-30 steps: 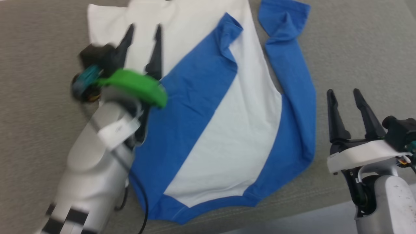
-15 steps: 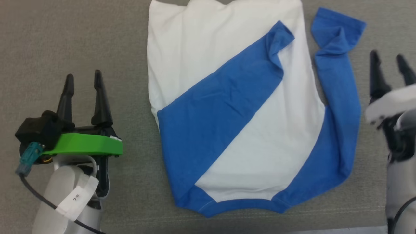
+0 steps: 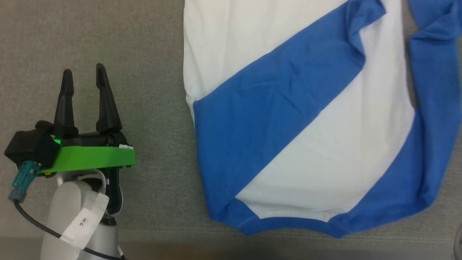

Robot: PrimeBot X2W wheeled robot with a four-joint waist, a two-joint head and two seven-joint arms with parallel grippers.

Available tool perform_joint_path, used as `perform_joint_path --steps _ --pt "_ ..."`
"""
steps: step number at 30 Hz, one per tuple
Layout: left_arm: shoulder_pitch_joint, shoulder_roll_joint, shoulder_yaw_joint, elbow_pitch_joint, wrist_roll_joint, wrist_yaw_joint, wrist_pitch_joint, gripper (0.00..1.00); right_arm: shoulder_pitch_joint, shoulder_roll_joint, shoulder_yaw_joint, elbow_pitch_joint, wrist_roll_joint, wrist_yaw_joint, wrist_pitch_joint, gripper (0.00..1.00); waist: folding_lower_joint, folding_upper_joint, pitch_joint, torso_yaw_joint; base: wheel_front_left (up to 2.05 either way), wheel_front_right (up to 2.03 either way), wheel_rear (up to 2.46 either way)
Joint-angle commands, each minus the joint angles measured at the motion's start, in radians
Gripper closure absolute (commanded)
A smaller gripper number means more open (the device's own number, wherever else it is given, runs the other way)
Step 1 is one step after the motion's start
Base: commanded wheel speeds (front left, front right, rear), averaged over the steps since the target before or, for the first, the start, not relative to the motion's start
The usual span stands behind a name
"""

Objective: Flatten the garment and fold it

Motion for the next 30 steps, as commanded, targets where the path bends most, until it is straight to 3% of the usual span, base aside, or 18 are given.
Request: perform_joint_path --steps 1,9,10,11,12,13,22,30 --pt "-0.020 -0.010 0.010 -0.008 0.009 -0.014 -0.004 0.00 -0.034 -0.005 -0.016 0.012 -0.020 -0.002 0.014 0.00 0.0000 -0.0001 0.084 0.064 0.00 0.00 0.00" --pt "-0.032 -0.038 0.042 -0.021 0.037 -0.046 -0.004 0.00 -0.106 -0.009 -0.109 0.045 -0.132 -0.002 0.140 0.00 0.0000 -0.0001 0.132 0.093 0.00 0.00 0.00" --pt "-0.031 -0.040 0.043 -0.020 0.043 -0.048 -0.004 0.00 -0.109 -0.007 -0.118 0.044 -0.139 -0.002 0.155 0.24 0.0000 -0.0001 0.132 0.094 0.00 0.00 0.00" --pt "-0.030 -0.042 0.046 -0.018 0.050 -0.050 -0.004 0.00 -0.110 -0.005 -0.123 0.041 -0.151 -0.002 0.172 0.60 0.0000 -0.0001 0.132 0.095 0.00 0.00 0.00" --pt "-0.029 -0.043 0.048 -0.017 0.053 -0.052 -0.004 0.00 -0.109 -0.004 -0.124 0.036 -0.160 -0.002 0.181 0.83 0.0000 -0.0001 0.130 0.095 0.00 0.00 0.00" --pt "-0.027 -0.045 0.051 -0.015 0.058 -0.053 -0.004 0.00 -0.106 0.003 -0.123 0.027 -0.166 -0.002 0.191 1.00 0.0000 -0.0001 0.127 0.093 0.00 0.00 0.00" --pt "-0.008 -0.056 0.065 0.016 0.073 -0.066 -0.004 0.00 -0.033 0.006 -0.068 -0.092 -0.121 -0.002 0.170 1.00 0.0000 -0.0001 0.035 0.067 0.00 0.00 0.00" --pt "0.039 -0.060 0.056 0.055 0.073 -0.069 -0.004 0.00 0.096 -0.045 0.077 -0.358 -0.117 -0.002 0.223 1.00 0.0000 -0.0001 -0.119 0.049 0.00 0.00 0.00"
